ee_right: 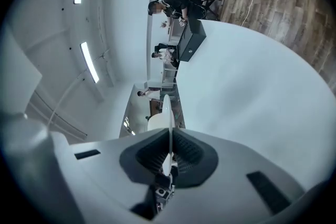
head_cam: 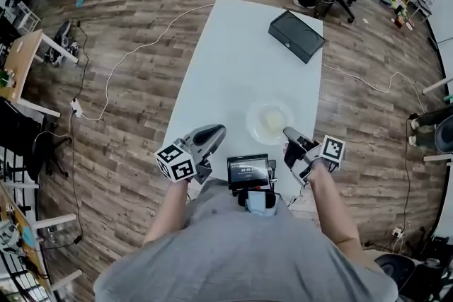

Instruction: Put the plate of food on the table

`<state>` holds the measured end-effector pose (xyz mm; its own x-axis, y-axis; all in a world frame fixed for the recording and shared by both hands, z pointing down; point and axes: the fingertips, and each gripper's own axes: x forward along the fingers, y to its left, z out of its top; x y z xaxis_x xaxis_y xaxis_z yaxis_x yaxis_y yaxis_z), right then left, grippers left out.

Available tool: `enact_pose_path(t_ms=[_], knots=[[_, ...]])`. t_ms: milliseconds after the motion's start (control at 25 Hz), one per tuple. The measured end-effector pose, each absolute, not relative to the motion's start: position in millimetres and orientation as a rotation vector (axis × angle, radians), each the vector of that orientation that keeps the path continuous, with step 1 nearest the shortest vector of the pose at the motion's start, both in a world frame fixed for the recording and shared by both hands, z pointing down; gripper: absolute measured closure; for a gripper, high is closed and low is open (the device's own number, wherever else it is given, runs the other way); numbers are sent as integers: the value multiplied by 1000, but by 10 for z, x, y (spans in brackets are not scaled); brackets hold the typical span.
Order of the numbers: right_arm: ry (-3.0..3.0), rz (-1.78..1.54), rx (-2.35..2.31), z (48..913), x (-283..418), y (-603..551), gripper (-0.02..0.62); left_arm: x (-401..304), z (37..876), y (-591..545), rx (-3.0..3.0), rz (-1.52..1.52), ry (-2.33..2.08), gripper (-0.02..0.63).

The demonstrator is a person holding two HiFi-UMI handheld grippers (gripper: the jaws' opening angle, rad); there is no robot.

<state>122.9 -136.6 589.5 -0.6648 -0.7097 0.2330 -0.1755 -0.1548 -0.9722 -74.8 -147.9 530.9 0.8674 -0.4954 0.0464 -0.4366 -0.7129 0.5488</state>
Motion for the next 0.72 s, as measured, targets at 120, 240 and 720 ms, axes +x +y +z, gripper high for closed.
enact_pose_path(t_ms=[120, 240, 720], knots=[[1745, -1888, -990, 6022, 999, -1567, 560, -898, 5349, -1635, 2455, -148, -668, 584], [1773, -1912, -953, 6123, 769, -1740, 560, -1019, 5360, -1769, 2444, -163, -680, 583], [1862, -2040, -922, 6894, 494, -1917, 560, -1306, 5597, -1734, 2356, -169, -816, 583]])
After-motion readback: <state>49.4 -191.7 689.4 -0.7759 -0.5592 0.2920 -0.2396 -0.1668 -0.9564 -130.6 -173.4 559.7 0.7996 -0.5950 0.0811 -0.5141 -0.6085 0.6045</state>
